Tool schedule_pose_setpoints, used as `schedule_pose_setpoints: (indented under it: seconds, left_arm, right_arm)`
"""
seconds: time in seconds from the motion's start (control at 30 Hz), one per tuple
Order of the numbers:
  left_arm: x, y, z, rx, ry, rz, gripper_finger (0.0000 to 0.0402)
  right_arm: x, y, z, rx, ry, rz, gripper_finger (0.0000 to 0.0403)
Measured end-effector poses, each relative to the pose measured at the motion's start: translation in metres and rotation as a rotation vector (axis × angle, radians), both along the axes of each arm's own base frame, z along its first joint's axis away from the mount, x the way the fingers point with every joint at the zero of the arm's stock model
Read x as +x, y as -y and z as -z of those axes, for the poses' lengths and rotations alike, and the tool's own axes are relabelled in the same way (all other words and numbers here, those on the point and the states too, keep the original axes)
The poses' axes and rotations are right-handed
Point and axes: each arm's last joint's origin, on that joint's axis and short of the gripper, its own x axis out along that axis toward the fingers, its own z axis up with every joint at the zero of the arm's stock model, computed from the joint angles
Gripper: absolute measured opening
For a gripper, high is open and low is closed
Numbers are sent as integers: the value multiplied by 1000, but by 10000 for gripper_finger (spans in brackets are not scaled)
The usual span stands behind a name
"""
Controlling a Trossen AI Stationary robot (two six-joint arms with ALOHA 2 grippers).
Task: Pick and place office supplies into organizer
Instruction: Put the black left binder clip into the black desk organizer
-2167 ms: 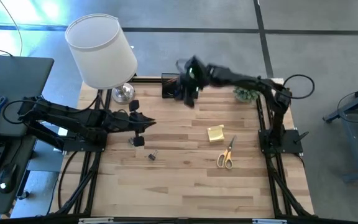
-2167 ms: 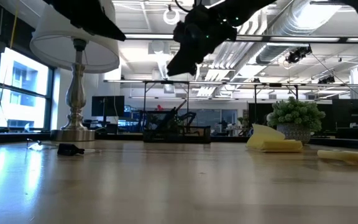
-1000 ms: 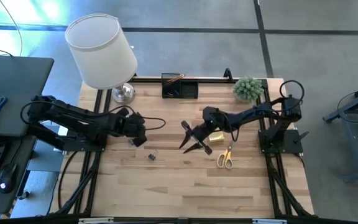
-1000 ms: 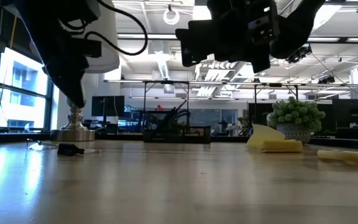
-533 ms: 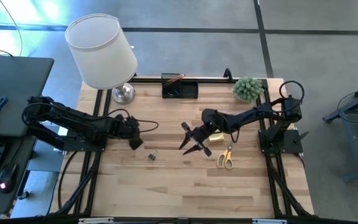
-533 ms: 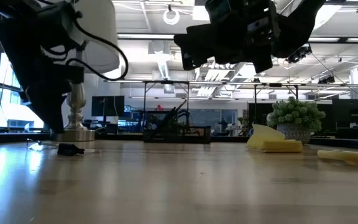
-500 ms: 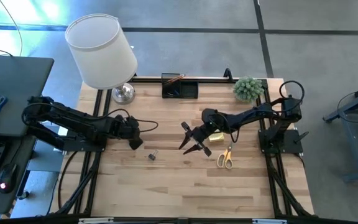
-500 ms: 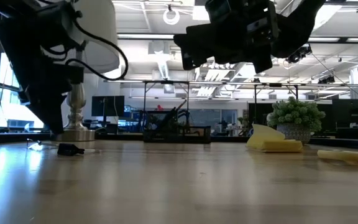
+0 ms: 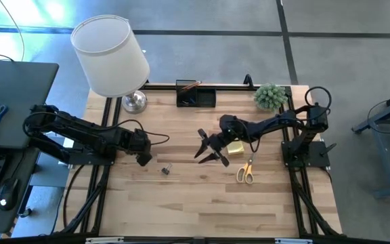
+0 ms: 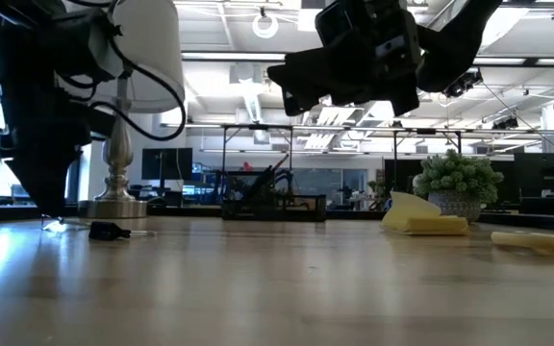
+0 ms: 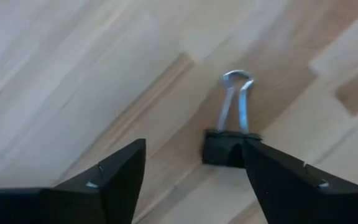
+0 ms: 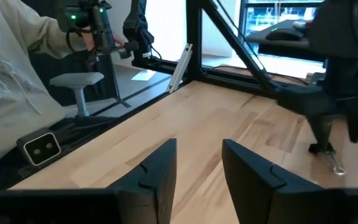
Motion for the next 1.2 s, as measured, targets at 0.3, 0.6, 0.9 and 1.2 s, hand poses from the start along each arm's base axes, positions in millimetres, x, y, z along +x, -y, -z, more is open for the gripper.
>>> schedule_pose_setpoints:
  seconds: [0.3,0.6,0.9,1.2]
  left_arm:
    - [5,3,0,-85,51,-3,265]
    - [4,2,0,-54,38,15,264]
    - [4,2,0,-68,37,30,264]
    - [7,3,6,-82,1,80,264]
  right_arm:
    - [-1,0,3,-2,-34,-2,124]
    - [-1,0,4,-4,-34,-3,124]
    - [-1,0,5,-1,-47,-1,124]
    - [-1,0,5,-3,-50,2,124]
